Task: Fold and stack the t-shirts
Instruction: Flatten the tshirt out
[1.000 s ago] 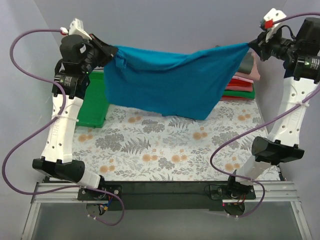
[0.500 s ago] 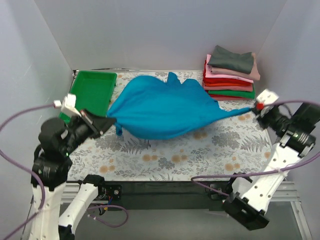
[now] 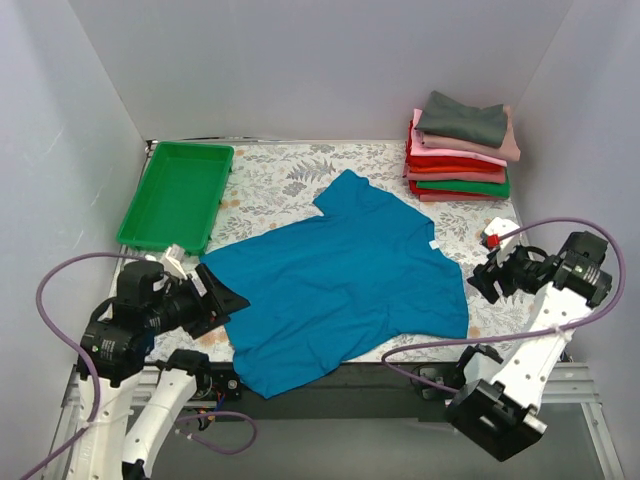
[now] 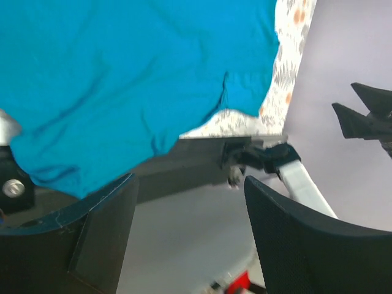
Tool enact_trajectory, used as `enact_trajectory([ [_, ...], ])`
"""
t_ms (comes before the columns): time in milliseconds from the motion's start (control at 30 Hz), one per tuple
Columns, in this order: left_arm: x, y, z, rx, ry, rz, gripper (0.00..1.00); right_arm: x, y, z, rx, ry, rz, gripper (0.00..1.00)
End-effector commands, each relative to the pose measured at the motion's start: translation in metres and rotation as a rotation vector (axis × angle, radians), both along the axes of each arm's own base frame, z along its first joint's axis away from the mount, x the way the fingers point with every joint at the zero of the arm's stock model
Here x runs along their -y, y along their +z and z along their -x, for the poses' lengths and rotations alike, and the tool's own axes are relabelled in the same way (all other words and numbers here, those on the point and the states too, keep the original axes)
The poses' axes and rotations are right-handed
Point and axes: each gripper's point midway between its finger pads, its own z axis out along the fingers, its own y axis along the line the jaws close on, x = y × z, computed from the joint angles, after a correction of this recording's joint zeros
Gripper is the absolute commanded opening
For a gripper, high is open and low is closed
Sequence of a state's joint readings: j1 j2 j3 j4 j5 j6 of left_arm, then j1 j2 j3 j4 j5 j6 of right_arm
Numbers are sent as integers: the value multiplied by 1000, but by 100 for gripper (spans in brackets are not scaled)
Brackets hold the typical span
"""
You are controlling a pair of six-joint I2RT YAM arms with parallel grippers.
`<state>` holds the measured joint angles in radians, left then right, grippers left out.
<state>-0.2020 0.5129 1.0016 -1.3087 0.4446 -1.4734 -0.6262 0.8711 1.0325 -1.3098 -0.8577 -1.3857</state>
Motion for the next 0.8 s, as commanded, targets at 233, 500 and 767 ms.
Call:
enact_trajectory([
  [233,-12,-23,-95,183,99,-137,68,-66,-32,-82,-277,157,-153,74],
  [500,-27,-52,-150,194,139,-301,67,-62,-97,-199,-382,-76,28,61],
  [767,-33,-39,-148,248,144,-325,68,-39,-173,-232,-522,-284,92,55],
])
